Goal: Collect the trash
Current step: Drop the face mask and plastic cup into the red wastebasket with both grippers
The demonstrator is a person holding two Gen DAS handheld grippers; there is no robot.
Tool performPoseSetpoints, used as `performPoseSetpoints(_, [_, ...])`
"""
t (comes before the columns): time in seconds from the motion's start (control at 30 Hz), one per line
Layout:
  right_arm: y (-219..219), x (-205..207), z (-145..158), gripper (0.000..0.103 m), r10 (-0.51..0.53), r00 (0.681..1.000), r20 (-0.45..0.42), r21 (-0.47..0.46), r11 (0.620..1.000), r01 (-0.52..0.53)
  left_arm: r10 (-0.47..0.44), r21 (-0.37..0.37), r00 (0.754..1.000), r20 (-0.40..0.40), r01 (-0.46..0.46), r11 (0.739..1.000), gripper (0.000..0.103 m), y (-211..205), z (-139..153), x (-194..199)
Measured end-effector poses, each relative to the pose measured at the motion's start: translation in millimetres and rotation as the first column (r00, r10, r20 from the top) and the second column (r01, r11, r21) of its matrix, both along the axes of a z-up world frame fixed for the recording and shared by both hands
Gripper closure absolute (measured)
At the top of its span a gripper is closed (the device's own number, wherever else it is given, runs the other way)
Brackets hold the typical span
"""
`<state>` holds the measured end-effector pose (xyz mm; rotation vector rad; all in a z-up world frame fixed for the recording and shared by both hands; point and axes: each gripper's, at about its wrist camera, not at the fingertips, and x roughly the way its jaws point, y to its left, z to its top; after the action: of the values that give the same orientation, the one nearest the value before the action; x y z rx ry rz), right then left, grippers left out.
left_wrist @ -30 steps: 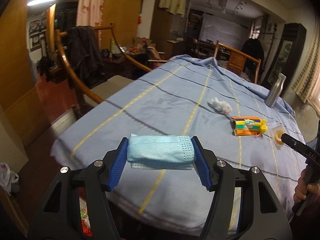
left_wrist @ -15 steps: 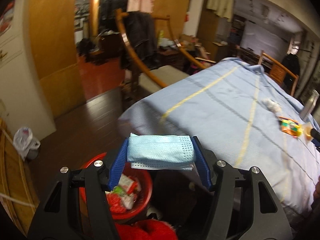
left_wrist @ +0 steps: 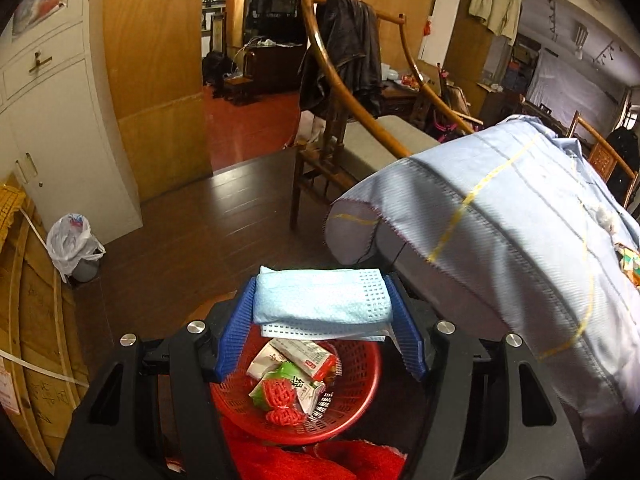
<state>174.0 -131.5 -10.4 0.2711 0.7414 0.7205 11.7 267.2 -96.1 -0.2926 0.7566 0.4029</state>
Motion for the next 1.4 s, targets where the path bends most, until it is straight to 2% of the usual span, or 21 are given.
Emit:
performPoseSetpoints(0.13, [20,2,5,0.056,0.026,1.0,0.002,-0.014,1.0,-0.026,0.018,0.011,1.0,-0.012,-0.018,1.0,0.034,9,-8,1])
performPoseSetpoints(0.27, [43,2,10,0.056,0.059,0.998,0.003,-0.027,0.998,-0.059,0.048,0.006,0.999,-0.011,-0.048,0.999,0.022,19,-12,-2])
performPoseSetpoints(0.4, [64,3,14,0.056,0.096,0.995,0.004,-0.039,0.995,-0.096,0.071,0.038,0.997,-0.014,-0.071,0.997,0.015,26,-15,-3])
performPoseSetpoints(0.63, [102,0,21,0.056,0.167,0.986,0.007,-0.058,0.984,-0.167,0.096,0.038,0.995,-0.013,-0.096,0.995,0.011,39,-20,-4])
performPoseSetpoints(0.73, [120,0,23,0.056,0.204,0.979,0.006,-0.064,0.977,-0.203,0.127,0.062,0.992,-0.018,-0.126,0.99,0.01,45,-22,-7])
performPoseSetpoints(1.0, [182,-7,28,0.056,0.335,0.942,0.001,-0.092,0.938,-0.333,0.198,0.127,0.98,-0.029,-0.193,0.973,0.009,61,-27,-11])
performPoseSetpoints(1.4, [286,-21,16,0.056,0.496,0.866,-0.06,-0.138,0.856,-0.499,0.31,0.066,0.949,-0.062,-0.306,0.95,0.008,110,-46,-27])
